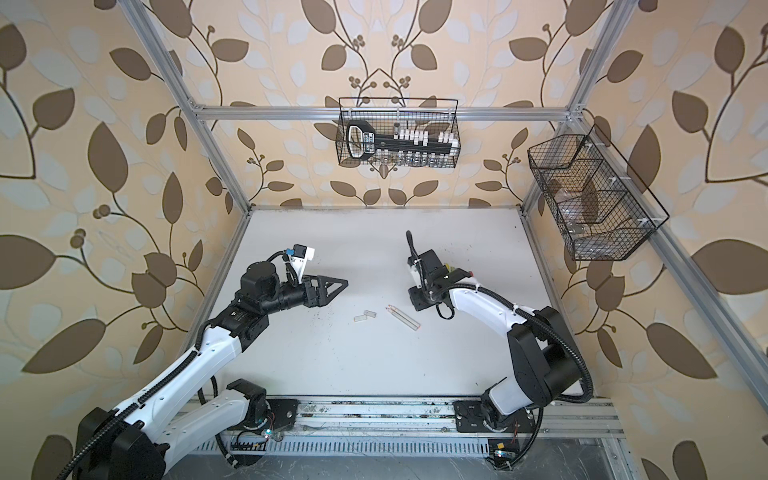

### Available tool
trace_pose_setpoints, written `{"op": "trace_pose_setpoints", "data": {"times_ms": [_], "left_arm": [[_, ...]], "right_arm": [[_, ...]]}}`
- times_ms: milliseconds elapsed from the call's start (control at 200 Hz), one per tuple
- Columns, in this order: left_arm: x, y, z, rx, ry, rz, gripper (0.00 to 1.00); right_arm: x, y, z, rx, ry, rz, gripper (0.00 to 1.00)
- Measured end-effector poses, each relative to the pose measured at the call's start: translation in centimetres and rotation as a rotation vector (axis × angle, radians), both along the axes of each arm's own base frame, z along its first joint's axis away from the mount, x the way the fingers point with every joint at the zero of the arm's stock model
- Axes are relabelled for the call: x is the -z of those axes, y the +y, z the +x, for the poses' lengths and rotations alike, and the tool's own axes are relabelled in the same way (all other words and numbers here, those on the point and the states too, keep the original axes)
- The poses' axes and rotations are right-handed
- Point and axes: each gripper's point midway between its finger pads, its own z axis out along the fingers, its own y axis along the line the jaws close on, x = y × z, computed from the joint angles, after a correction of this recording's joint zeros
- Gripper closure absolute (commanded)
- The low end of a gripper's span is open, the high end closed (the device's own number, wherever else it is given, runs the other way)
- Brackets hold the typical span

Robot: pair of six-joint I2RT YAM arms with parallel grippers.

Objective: Insert the pens into the pen caps
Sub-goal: 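Move the right gripper to the uncapped white markers and grasp the orange-tipped one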

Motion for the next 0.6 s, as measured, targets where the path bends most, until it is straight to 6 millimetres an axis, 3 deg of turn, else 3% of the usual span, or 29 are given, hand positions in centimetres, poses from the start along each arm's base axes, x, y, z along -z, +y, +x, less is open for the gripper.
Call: {"op": "trace_pose_setpoints", "data": {"times_ms": [145,305,600], "left_arm": [[1.0,0.4,0.1,-0.025,0.028,0.019,0.01],[1.3,0.5,0.1,-0.034,0.038,0.026,0.01],[1.6,0.6,0.3,-0.043,0.045,0.032,0.01]], "right_arm": [[1.2,1.9,-2.0,-0.057,0.036,-0.003,0.54],[1.9,1.9,-1.5,-0.03,0.039,-0.004,0.6],[4.5,1.4,-1.2,-0.011,0.089,-0.039,0.61]]}}
